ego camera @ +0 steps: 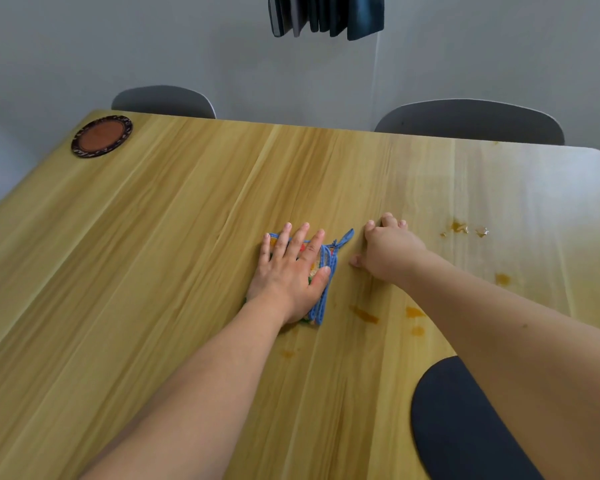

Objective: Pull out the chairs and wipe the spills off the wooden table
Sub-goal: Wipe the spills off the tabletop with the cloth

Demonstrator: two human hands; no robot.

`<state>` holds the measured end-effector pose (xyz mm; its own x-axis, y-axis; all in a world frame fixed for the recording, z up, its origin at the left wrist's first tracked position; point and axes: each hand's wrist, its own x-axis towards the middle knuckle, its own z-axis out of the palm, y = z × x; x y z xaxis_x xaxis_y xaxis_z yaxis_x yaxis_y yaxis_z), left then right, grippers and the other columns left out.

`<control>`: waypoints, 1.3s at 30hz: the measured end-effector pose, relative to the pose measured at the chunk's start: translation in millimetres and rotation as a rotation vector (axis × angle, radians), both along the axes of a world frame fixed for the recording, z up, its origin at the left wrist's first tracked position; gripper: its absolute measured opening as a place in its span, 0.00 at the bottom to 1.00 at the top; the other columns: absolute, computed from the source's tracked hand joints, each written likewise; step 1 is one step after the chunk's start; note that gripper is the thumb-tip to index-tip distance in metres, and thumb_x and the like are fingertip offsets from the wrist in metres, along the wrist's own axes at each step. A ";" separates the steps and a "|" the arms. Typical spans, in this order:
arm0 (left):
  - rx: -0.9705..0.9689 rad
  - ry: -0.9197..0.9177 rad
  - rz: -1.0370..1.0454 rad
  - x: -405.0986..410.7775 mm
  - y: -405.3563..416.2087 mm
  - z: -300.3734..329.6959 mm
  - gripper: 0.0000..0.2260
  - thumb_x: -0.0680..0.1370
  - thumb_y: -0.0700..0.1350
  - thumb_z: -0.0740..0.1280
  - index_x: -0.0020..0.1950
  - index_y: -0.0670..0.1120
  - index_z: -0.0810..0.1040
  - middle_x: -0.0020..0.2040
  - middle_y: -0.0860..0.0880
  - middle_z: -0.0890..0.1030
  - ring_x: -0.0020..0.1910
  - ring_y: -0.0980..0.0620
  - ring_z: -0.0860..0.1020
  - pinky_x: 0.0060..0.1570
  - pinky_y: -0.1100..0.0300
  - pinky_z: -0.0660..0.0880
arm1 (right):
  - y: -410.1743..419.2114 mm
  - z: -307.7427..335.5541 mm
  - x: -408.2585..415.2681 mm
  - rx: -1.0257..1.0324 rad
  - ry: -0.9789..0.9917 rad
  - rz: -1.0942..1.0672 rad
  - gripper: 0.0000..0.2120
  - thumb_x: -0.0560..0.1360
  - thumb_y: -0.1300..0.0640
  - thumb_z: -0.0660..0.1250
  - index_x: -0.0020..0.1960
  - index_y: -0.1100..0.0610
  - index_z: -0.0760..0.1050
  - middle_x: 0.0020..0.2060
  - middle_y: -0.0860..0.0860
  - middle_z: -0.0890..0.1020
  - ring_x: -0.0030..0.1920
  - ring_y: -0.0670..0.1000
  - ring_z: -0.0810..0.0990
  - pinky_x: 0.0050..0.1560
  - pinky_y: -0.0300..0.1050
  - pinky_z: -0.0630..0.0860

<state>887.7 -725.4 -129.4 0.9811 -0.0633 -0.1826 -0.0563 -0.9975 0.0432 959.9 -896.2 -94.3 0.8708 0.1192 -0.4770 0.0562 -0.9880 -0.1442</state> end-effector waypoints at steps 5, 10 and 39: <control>0.001 0.013 -0.005 -2.6 0.1 1.8 0.28 0.82 0.61 0.43 0.80 0.57 0.37 0.81 0.53 0.37 0.78 0.51 0.32 0.75 0.44 0.33 | 2.1 2.7 1.6 -0.011 0.013 -0.014 0.39 0.75 0.40 0.66 0.77 0.57 0.56 0.74 0.55 0.56 0.76 0.62 0.54 0.70 0.59 0.65; -0.006 0.002 -0.017 -33.1 4.4 0.3 0.28 0.82 0.61 0.43 0.80 0.57 0.37 0.81 0.54 0.37 0.78 0.51 0.32 0.75 0.45 0.33 | 1.6 1.8 4.7 0.019 0.021 -0.025 0.37 0.73 0.39 0.68 0.74 0.57 0.63 0.71 0.55 0.60 0.75 0.62 0.56 0.71 0.57 0.63; 0.004 0.030 -0.005 -149.1 12.2 2.7 0.29 0.82 0.61 0.45 0.80 0.56 0.39 0.81 0.52 0.39 0.79 0.49 0.35 0.76 0.43 0.36 | 5.7 25.1 -195.4 -0.078 0.149 0.350 0.54 0.71 0.40 0.71 0.79 0.61 0.39 0.77 0.59 0.39 0.78 0.59 0.45 0.76 0.54 0.52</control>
